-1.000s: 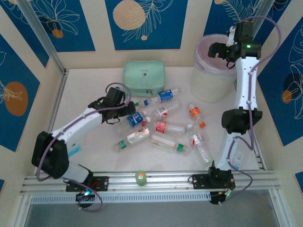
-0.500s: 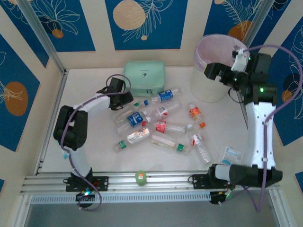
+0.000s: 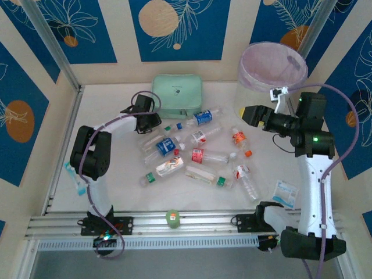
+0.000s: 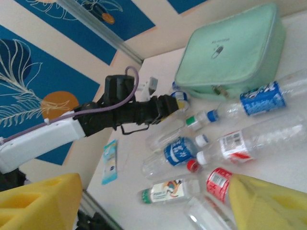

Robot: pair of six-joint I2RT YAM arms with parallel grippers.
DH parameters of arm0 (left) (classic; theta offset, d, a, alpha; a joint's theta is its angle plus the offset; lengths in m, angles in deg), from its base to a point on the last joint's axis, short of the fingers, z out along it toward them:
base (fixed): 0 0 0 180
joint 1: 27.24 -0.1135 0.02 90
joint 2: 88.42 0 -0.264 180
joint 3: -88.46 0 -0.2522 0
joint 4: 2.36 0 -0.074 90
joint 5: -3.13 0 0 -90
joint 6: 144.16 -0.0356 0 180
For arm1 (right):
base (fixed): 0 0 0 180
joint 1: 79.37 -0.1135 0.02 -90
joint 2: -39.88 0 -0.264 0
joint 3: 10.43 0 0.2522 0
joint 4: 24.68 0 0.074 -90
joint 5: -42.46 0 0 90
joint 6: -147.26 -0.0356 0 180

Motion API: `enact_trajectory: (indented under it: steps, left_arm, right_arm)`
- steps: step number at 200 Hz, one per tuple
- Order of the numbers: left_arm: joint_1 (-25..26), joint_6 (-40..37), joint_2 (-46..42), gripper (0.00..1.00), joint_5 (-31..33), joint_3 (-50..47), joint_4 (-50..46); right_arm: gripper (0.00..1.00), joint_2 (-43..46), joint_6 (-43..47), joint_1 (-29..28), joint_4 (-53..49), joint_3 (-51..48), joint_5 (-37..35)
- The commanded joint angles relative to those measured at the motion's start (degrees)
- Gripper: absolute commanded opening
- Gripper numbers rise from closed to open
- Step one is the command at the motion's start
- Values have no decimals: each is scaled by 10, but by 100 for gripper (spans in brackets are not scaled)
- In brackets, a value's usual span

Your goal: Put the plastic bottles in the bin

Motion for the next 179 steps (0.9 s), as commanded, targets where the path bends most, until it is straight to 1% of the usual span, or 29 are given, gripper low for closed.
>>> enact_trajectory:
  steps: [1,14,39,51,67,82,96,105,117,124,132,152,167,179]
  left_arm:
    - [-10,-13,-19,44,8,-3,-19]
    - [-11,-25,-36,44,10,-3,-31]
    - [-10,-57,-92,43,7,-13,-57]
    - [-10,-85,-120,43,-8,-13,-80]
    - [-7,-133,-150,44,-36,6,-136]
    - [3,-173,-183,44,-84,9,-166]
    - [22,-197,-223,42,-146,-13,-152]
    - [40,-205,-250,40,-193,-37,-123]
    - [62,-199,-277,40,-249,-68,-82]
    - [76,-194,-290,40,-275,-85,-58]
    - [92,-186,-304,40,-290,-102,-30]
    - [122,-168,-329,40,-292,-134,20]
    - [139,-160,-335,40,-294,-147,49]
    - [149,-156,-334,40,-305,-153,68]
  right_arm:
    - [75,5,11,-11,-18,-16,40]
    - [72,5,11,-21,-17,-19,37]
    - [69,2,-7,-60,13,-30,22]
    - [65,-10,-19,-83,33,-36,8]
    - [63,-49,-32,-118,40,-24,-25]
    - [61,-91,-48,-160,54,-10,-67]
    - [61,-131,-68,-193,77,1,-93]
    - [61,-155,-82,-206,99,4,-85]
    - [61,-187,-102,-215,142,0,-46]
    - [64,-205,-116,-218,162,-1,-26]
    - [71,-225,-125,-225,172,0,-21]
    - [86,-267,-128,-243,176,11,-22]
    - [93,-286,-134,-256,193,12,-9]
    - [95,-299,-138,-265,206,12,-5]
